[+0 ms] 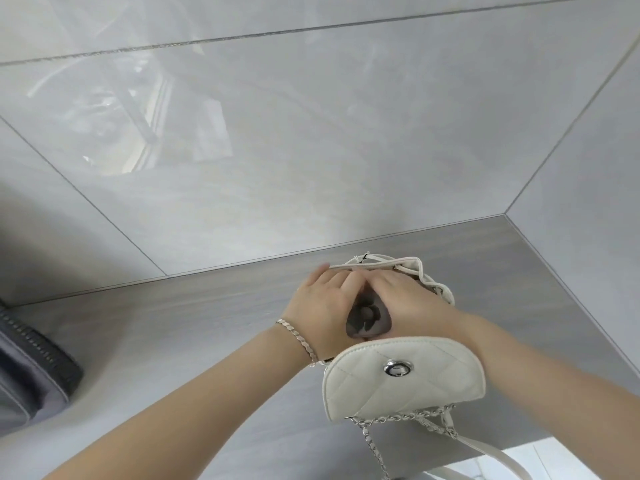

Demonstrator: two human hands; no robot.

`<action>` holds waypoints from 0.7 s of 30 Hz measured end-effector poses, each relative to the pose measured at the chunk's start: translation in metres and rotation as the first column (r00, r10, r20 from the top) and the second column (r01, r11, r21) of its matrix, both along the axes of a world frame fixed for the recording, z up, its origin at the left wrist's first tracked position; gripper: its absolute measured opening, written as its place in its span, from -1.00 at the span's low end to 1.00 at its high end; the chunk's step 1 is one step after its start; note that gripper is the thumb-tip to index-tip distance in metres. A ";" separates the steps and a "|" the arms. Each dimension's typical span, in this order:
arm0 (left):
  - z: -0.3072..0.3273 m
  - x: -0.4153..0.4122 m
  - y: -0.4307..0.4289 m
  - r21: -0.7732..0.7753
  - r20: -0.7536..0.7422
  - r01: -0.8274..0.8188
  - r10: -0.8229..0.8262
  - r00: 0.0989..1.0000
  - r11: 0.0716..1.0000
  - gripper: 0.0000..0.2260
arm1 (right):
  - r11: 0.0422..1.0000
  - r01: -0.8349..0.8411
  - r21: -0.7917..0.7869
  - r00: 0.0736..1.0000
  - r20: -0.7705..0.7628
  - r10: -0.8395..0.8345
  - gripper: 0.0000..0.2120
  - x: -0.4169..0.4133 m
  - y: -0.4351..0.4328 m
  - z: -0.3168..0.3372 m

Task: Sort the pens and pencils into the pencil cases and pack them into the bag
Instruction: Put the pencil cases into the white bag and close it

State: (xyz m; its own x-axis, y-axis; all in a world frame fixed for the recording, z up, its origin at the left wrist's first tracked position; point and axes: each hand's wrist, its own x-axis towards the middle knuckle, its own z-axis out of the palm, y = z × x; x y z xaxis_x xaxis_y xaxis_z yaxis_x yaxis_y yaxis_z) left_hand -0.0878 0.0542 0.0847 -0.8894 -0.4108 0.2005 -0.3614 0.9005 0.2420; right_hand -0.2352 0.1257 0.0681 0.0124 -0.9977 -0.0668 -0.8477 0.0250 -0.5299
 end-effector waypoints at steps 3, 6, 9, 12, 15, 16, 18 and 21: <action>0.011 0.010 -0.004 0.119 0.173 -0.149 0.127 0.977 0.982 -0.31 | 0.998 -0.065 0.016 0.992 -0.107 0.066 -0.34 -0.001 0.002 0.000; 0.015 0.023 -0.021 0.109 0.304 -0.169 0.129 0.944 0.979 -0.23 | 0.996 -0.086 0.035 0.992 -0.090 0.089 -0.16 -0.005 0.009 -0.003; 0.010 0.036 -0.031 -0.035 0.361 0.005 0.008 0.933 0.999 -0.27 | 0.995 -0.082 0.049 0.989 -0.120 0.088 -0.15 -0.006 0.010 0.000; -0.002 0.050 -0.037 -0.200 0.211 0.037 0.006 0.978 0.979 -0.37 | 0.993 -0.072 0.090 0.986 -0.146 0.085 -0.12 -0.008 0.011 0.005; -0.018 0.061 -0.029 -0.145 -0.055 -0.130 0.123 0.991 0.981 -0.44 | 0.995 -0.011 0.097 0.995 -0.101 0.021 -0.05 -0.008 0.011 0.008; -0.019 0.062 -0.023 -0.053 -0.100 -0.189 0.183 0.978 0.980 -0.45 | 0.995 -0.018 0.098 0.995 -0.099 0.028 -0.04 -0.008 0.010 0.007; -0.016 0.061 -0.013 0.166 -0.132 -0.278 0.301 0.945 0.946 -0.49 | 0.994 -0.024 0.103 0.994 -0.103 0.035 -0.05 -0.007 0.006 0.005; -0.013 0.056 -0.006 0.359 -0.096 -0.347 0.404 0.910 0.867 -0.62 | 0.994 0.005 0.107 0.996 -0.091 0.005 -0.12 -0.006 0.001 0.004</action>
